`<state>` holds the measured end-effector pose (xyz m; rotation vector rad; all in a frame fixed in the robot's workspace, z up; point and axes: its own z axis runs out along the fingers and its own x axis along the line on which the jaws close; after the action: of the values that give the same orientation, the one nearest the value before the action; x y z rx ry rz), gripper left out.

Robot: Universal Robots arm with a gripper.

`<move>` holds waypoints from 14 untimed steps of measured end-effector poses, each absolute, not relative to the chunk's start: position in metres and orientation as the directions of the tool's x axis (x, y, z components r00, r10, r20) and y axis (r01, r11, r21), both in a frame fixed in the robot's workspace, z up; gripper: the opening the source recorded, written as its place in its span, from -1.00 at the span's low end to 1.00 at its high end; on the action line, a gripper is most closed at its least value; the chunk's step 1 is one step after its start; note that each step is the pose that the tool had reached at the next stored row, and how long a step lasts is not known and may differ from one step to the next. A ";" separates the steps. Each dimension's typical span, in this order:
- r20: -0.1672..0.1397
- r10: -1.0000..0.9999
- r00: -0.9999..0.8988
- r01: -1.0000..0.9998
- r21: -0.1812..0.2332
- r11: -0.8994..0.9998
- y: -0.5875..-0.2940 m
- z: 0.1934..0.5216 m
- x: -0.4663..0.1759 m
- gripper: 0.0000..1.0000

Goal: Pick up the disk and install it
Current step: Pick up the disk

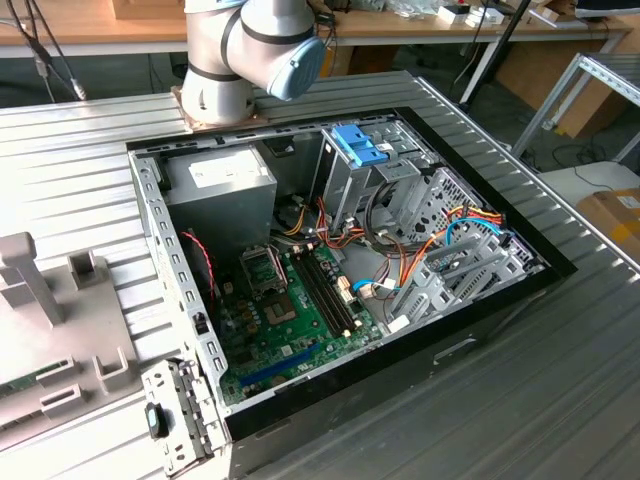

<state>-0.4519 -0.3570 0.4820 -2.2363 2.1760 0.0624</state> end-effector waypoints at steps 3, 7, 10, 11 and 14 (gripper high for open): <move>-0.043 -0.999 0.027 -1.000 0.013 -0.028 -0.357 0.506 -0.452 -0.27; -0.043 -0.999 0.027 -1.000 0.013 -0.028 -0.357 0.509 -0.452 -0.27; -0.043 -0.999 0.027 -1.000 0.013 -0.028 -0.357 0.509 -0.450 -0.27; -0.043 -0.999 0.027 -1.000 0.013 -0.028 -0.357 0.509 -0.448 -0.27; -0.043 -0.999 0.027 -1.000 0.013 -0.028 -0.357 0.509 -0.433 -0.27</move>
<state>-0.4327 -0.3569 0.5093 -2.2365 2.1762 0.0628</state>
